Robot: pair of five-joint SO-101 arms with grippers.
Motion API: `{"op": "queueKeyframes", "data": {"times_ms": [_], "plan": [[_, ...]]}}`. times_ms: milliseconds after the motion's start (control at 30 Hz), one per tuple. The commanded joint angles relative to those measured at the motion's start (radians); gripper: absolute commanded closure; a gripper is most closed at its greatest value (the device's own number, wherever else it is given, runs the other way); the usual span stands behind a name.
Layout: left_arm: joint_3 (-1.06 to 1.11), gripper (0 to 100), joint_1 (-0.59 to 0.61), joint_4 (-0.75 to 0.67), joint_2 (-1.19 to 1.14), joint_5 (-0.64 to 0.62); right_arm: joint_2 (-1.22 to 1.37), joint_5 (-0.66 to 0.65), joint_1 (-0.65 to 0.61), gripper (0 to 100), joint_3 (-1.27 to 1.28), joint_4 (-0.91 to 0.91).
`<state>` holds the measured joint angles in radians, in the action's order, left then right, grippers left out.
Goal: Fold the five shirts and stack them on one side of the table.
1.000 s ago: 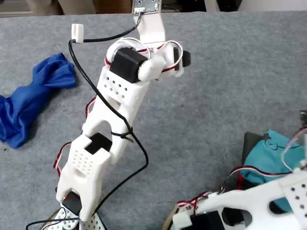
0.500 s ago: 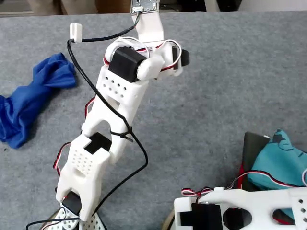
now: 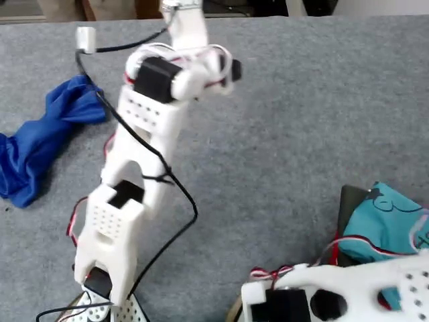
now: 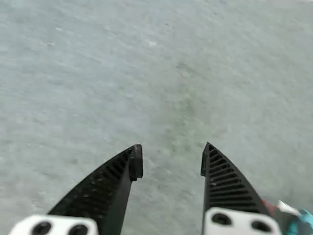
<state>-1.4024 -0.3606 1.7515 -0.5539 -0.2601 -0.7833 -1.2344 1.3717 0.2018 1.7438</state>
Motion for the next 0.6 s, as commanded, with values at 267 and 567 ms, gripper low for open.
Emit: {"op": "queueKeyframes", "data": {"times_ms": [267, 567], "plan": [[-0.011, 80, 0.483, 0.009, 0.058, 0.178, -0.087, 0.382, -0.766, 98.7, 0.013, 0.044], [-0.002, 80, 0.867, 0.008, 0.05, 0.374, 0.191, 0.713, -1.46, 98.6, -0.05, 0.037]]}}
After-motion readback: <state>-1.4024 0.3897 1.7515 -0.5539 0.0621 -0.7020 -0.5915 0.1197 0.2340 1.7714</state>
